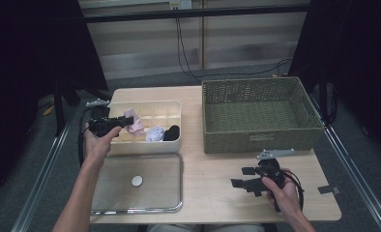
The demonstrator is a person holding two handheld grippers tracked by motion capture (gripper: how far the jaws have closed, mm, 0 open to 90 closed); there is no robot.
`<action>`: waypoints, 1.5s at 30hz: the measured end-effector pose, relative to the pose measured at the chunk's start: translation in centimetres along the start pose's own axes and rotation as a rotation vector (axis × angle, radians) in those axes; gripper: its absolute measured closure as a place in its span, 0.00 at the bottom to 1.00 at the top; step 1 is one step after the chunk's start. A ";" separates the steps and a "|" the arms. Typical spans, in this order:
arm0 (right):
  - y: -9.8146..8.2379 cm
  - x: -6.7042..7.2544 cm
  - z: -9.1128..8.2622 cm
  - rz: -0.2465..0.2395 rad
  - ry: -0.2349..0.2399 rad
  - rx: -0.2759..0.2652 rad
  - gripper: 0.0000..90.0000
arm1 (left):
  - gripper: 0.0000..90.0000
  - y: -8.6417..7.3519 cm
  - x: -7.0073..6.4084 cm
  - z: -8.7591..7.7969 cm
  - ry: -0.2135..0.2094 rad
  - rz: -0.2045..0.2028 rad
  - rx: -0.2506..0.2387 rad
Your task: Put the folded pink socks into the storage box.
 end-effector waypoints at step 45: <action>-0.3 -0.1 0.4 0.004 0.008 0.026 0.23 | 0.78 -4.2 -0.9 4.6 -0.016 0.039 0.299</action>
Point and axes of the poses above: each handheld gripper's, and its own axes: z roughly forward along the jaws, y roughly out of its top, x roughly to its left, the point moved 9 cm from there along z, roughly forward along the jaws, and after that the axes turned 12 degrees about z, right-handed, at the moved point
